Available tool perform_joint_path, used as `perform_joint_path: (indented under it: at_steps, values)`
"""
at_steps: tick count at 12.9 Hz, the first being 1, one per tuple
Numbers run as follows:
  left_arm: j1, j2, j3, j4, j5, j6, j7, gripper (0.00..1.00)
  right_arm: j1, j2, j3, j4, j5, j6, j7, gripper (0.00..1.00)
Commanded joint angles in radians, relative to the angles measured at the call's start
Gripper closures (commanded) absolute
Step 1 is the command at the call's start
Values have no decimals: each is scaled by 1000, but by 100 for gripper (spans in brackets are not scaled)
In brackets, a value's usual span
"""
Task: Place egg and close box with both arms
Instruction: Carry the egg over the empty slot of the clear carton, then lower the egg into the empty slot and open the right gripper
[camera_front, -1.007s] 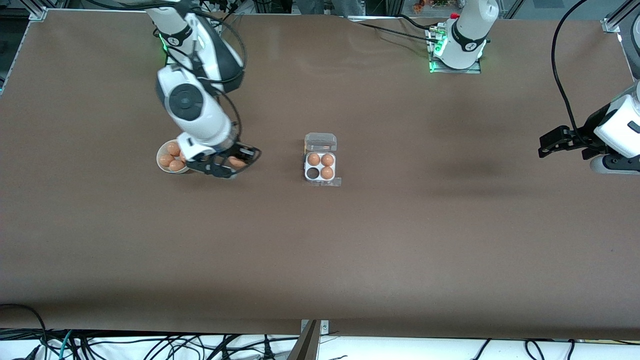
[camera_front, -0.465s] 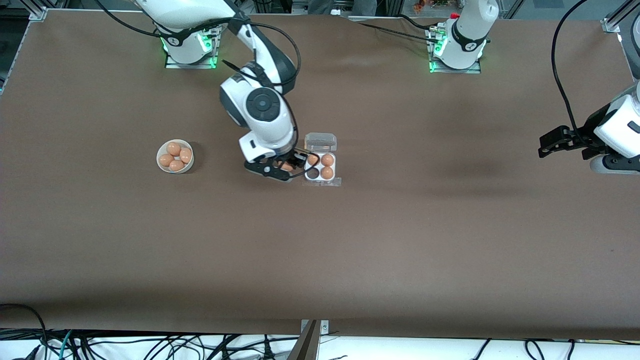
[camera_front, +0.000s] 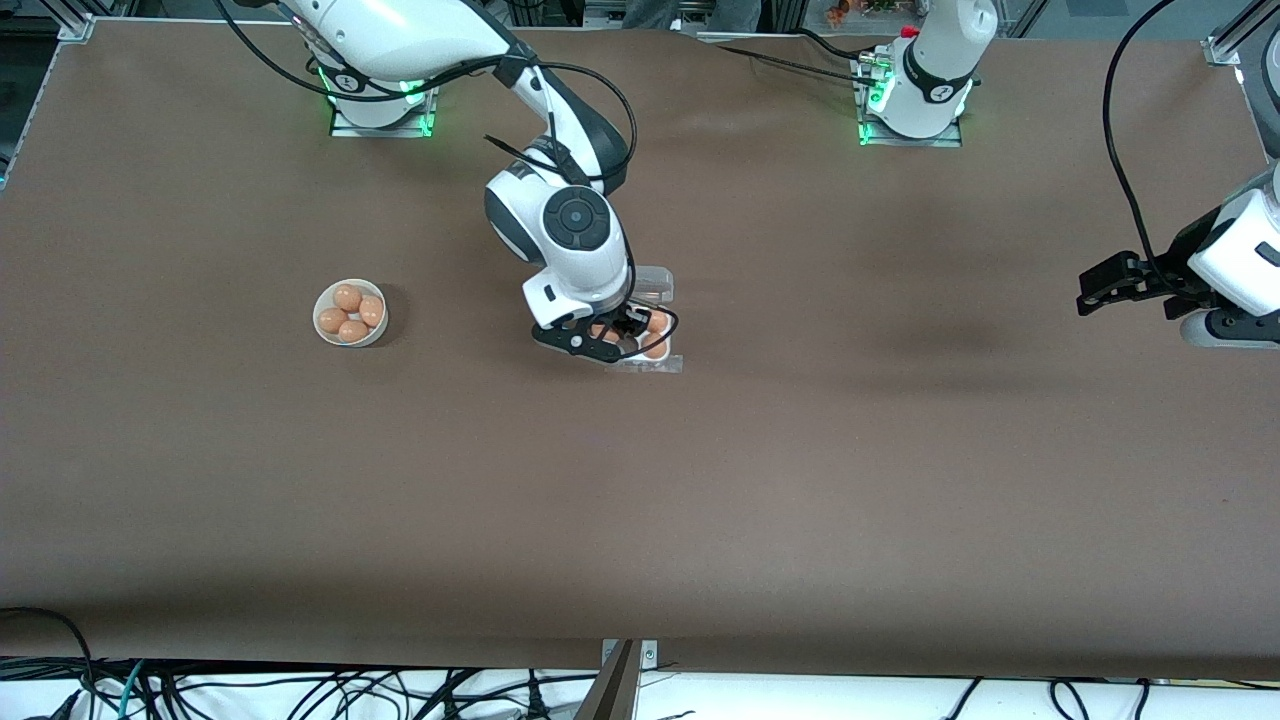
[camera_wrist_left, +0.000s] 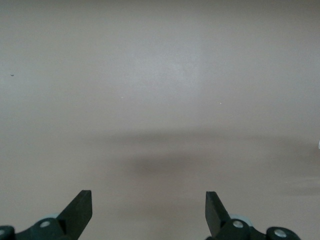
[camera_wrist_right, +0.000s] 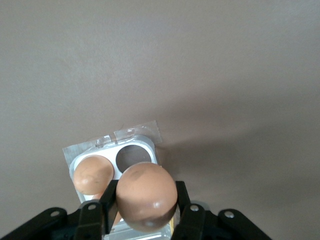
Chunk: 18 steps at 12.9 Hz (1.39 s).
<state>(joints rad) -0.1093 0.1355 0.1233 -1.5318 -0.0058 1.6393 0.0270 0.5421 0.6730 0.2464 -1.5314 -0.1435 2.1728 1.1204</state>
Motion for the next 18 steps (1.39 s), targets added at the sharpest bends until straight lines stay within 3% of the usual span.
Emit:
perform_joint_path:
  at_steps: [1, 18]
  values:
    - [2, 12, 1, 30, -8, -12, 2, 0, 19, 42, -6, 42, -44, -15, 27, 71]
    - [2, 12, 1, 30, -8, -12, 1, 0, 27, 102, -6, 62, -50, 97, 29, 69]
